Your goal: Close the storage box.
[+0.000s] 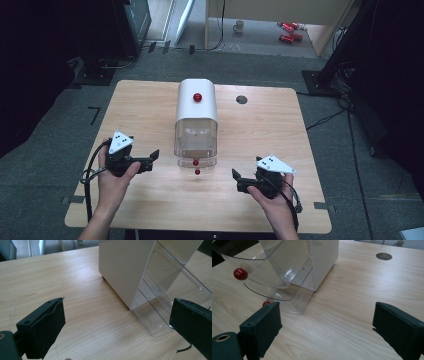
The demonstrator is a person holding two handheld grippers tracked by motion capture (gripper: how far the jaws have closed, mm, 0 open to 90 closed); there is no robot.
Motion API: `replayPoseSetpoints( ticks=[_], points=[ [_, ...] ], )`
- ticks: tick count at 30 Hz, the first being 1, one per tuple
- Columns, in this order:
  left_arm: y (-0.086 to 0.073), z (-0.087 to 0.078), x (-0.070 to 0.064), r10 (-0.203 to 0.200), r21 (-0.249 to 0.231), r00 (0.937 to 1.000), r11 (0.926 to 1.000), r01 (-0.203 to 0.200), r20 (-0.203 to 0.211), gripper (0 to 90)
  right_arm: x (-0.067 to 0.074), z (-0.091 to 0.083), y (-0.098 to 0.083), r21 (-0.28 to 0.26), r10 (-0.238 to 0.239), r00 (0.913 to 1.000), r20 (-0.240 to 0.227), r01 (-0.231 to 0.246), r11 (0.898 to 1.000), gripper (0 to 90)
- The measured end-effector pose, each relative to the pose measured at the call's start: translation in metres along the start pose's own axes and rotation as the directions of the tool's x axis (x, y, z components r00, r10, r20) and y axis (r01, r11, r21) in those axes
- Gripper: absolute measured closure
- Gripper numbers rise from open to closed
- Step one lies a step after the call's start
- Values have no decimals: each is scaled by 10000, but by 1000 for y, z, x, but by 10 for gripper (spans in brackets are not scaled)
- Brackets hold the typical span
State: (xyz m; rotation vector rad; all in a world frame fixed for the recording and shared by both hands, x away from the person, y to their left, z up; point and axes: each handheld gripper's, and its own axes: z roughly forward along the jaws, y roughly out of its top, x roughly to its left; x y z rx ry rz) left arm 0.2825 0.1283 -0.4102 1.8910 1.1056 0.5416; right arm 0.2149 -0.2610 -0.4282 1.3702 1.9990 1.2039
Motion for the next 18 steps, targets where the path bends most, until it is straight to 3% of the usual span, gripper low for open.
replayPoseSetpoints(
  ticks=[2,4,11,16,18],
  points=[
    [2,2,-2,9,-7,10000,10000,-9,56,2,4,2,2,-3,-44,9999,-97,44,10000,84],
    [4,4,-5,46,-8,10000,10000,-46,77,2,9,3,4,-194,-38,10000,-7,38,9998,166],
    [19,10,-14,175,-365,9995,9992,-166,244,63,18,7,10,-312,-34,9996,-285,25,9995,182],
    [29,15,-19,54,-709,9989,9975,-21,471,79,29,12,14,-315,-146,9981,-593,128,9994,212],
    [35,18,-25,136,-886,9994,9960,-106,326,155,36,14,16,-416,-216,9967,-788,184,9990,268]
  ],
)
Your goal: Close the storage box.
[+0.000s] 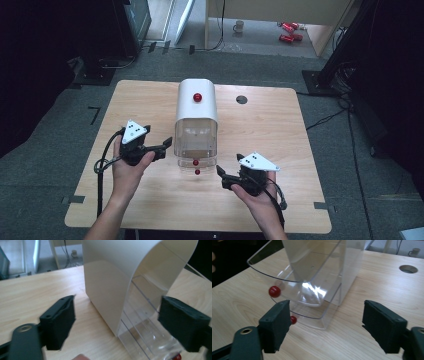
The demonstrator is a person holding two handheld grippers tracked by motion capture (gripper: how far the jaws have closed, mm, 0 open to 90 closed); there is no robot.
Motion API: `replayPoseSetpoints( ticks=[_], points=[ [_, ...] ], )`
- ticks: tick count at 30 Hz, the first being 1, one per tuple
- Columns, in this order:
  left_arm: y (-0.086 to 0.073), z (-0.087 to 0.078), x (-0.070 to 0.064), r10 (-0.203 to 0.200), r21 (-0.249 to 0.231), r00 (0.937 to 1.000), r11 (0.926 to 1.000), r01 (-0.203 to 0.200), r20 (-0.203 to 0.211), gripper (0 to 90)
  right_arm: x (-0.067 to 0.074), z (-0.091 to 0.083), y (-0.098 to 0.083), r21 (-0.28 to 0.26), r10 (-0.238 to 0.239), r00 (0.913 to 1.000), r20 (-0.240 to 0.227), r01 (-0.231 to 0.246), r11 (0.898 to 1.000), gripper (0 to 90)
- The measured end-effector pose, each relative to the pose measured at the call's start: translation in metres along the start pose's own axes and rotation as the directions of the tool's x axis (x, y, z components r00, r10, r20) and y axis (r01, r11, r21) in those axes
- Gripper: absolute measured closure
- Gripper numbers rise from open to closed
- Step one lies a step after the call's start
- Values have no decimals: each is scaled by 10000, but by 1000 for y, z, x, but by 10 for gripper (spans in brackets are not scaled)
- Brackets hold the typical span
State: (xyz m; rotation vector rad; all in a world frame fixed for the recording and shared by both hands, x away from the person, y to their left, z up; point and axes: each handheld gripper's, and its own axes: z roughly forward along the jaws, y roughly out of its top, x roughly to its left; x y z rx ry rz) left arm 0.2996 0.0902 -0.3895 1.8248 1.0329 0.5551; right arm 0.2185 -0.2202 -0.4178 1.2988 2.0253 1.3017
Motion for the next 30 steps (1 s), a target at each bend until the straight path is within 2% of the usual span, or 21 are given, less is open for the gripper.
replayPoseSetpoints(
  ticks=[4,6,9,11,12,13,14,15,16,22,25,26,29,30],
  points=[
    [6,4,-4,130,-119,9999,9998,-129,41,183,10,5,0,6,-125,9995,-279,125,9999,326],
    [9,6,-6,217,-241,9998,9995,-216,34,232,12,6,0,38,-147,9993,-346,149,9999,338],
    [15,11,-9,366,-316,9993,9988,-368,-63,260,19,10,-1,145,-230,9981,-575,239,9996,363],
    [19,14,-10,429,-310,9991,9986,-431,-62,319,24,14,-1,180,-199,9967,-787,214,9996,403],
    [21,16,-11,499,-286,9987,9983,-501,-74,319,24,14,-1,180,-199,9967,-787,214,9996,403],
    [22,18,-12,567,-271,9983,9980,-571,-139,367,28,17,-1,186,-164,9954,-941,182,9997,436],
    [24,20,-13,647,-269,9977,9975,-652,-195,367,28,17,-1,186,-164,9954,-941,182,9997,436],
    [27,23,-14,691,-150,9973,9975,-695,-245,396,30,19,-1,179,-153,9939,-1090,174,9997,497],
    [27,23,-14,691,-150,9973,9975,-695,-245,408,30,19,-1,179,-153,9939,-1090,174,9997,497],
    [34,30,-19,747,-260,9965,9968,-757,-366,468,36,27,-3,416,118,9843,-1761,-45,9991,590],
    [35,33,-22,820,-221,9959,9963,-830,-392,545,41,32,-4,455,123,9849,-1728,-45,9990,618],
    [35,34,-23,903,-189,9950,9957,-911,-428,545,41,32,-4,455,123,9849,-1728,-45,9990,618],
    [36,37,-27,1137,-120,9910,9933,-1148,-714,566,45,35,-4,391,-15,9879,-1551,77,9992,624],
    [37,39,-30,1320,-151,9869,9909,-1340,-927,588,47,38,-5,346,-85,9895,-1440,136,9993,624]
  ],
)
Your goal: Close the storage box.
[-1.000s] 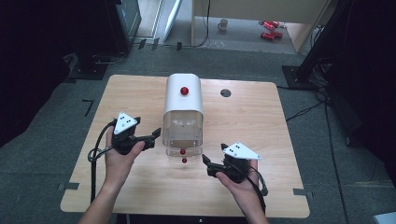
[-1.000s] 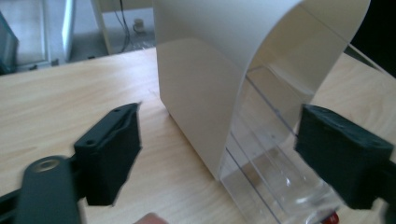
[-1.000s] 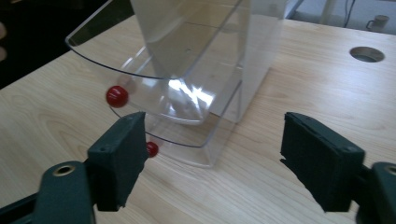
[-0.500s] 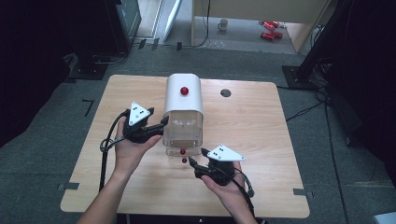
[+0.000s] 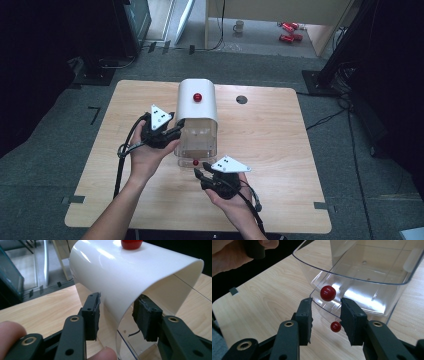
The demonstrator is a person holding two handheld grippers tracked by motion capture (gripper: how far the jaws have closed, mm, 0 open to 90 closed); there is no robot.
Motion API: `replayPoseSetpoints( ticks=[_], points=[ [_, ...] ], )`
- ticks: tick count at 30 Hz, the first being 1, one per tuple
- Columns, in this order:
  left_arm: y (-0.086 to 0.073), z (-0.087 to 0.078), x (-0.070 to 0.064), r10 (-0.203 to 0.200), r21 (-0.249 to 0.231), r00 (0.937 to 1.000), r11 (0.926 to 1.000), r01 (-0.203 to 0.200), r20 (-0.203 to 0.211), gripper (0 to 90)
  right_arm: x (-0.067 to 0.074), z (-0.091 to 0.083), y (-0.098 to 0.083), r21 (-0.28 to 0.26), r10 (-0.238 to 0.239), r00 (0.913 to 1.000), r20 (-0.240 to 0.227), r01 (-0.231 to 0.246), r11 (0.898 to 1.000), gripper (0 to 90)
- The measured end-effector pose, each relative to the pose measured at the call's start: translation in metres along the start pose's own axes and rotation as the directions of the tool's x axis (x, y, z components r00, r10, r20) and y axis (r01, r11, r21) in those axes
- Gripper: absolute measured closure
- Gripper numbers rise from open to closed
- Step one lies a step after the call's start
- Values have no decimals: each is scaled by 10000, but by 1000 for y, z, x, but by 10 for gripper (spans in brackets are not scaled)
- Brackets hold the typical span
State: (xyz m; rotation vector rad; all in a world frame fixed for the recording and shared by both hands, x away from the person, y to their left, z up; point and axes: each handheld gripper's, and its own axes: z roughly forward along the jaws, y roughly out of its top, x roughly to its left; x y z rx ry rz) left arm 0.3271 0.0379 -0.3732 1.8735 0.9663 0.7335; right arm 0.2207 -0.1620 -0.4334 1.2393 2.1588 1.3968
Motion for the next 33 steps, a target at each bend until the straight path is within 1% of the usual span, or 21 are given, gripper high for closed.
replayPoseSetpoints(
  ticks=[5,9,10,12,13,15,17,18,20,23,25,31,33],
  points=[
    [1,4,-2,59,-136,9998,9999,-62,-168,628,3,6,-1,20,-62,9999,158,61,10000,620],
    [1,7,-4,46,-84,9996,10000,-48,-295,638,4,9,-1,-3,23,9997,236,-23,10000,620],
    [1,7,-4,109,-65,9993,9999,-111,-348,641,4,10,-1,-32,46,9997,260,-45,10000,620],
    [2,7,-7,153,26,9984,9999,-151,-551,661,6,13,-2,1,13,9996,298,-13,10000,620],
    [2,7,-7,153,26,9984,9999,-151,-551,664,6,13,-2,1,13,9996,298,-13,10000,620],
    [3,7,-8,213,65,9972,9998,-209,-712,673,7,16,-2,23,37,9995,310,-38,10000,625],
    [3,7,-11,331,82,9952,9994,-324,-923,692,8,18,-2,34,86,9994,331,-87,10000,642],
    [3,7,-13,426,100,9929,9991,-417,-1111,710,8,20,-1,26,134,9993,351,-135,9999,670],
    [3,7,-13,419,96,9923,9991,-410,-1164,718,8,20,-1,34,147,9993,356,-149,9999,680],
    [3,7,-13,334,124,9929,9994,-322,-1138,725,6,20,1,-103,289,9989,356,-286,9995,727],
    [4,7,-13,283,149,9928,9995,-267,-1164,732,5,19,3,-139,297,9990,325,-293,9995,745],
    [4,6,-14,321,183,9913,9994,-300,-1276,755,6,19,4,-219,237,9991,340,-230,9995,764],
    [4,6,-14,319,203,9909,9994,-295,-1308,764,6,17,5,-362,266,9992,300,-255,9990,803]
  ],
)
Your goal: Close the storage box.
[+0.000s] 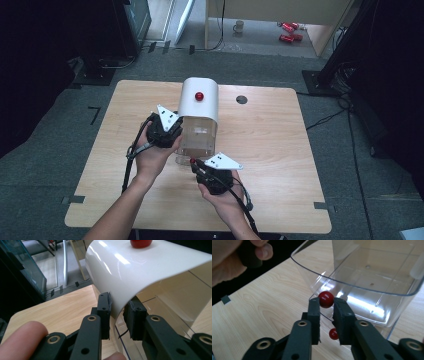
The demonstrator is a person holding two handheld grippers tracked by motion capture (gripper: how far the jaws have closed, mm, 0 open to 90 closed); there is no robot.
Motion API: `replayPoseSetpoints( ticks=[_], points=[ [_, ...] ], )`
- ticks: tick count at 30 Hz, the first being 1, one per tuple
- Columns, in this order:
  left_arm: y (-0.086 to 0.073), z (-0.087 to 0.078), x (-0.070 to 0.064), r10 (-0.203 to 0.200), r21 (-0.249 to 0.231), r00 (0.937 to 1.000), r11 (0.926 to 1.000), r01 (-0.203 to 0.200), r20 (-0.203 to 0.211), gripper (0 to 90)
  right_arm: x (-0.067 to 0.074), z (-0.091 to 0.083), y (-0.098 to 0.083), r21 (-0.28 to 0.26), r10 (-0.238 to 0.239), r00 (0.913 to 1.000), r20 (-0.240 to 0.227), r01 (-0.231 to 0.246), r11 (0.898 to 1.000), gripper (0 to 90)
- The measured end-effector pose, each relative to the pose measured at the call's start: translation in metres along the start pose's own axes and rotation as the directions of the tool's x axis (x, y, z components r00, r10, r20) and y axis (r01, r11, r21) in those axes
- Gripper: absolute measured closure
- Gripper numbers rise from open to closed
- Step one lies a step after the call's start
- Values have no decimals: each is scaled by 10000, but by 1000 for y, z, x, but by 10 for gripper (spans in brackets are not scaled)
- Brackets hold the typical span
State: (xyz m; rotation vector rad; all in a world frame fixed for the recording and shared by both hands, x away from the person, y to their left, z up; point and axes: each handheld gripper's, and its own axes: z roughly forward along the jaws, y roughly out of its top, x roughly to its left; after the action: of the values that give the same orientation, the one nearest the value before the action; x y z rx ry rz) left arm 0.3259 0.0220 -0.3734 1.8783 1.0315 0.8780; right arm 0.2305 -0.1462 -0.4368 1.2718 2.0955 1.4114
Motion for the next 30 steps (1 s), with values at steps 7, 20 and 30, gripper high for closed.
replayPoseSetpoints(
  ticks=[7,20,30],
  points=[
    [3,2,-2,-81,-300,10000,9995,80,-35,674,5,7,-6,427,287,9995,-156,-280,9987,704],
    [6,11,-6,108,-214,9991,9997,-116,-407,689,-2,24,-6,474,1424,9864,-823,-1389,9892,670],
    [3,11,-12,613,-74,9885,9980,-630,-1383,800,-1,10,7,-524,1244,9898,-700,-1282,9904,717]
  ],
)
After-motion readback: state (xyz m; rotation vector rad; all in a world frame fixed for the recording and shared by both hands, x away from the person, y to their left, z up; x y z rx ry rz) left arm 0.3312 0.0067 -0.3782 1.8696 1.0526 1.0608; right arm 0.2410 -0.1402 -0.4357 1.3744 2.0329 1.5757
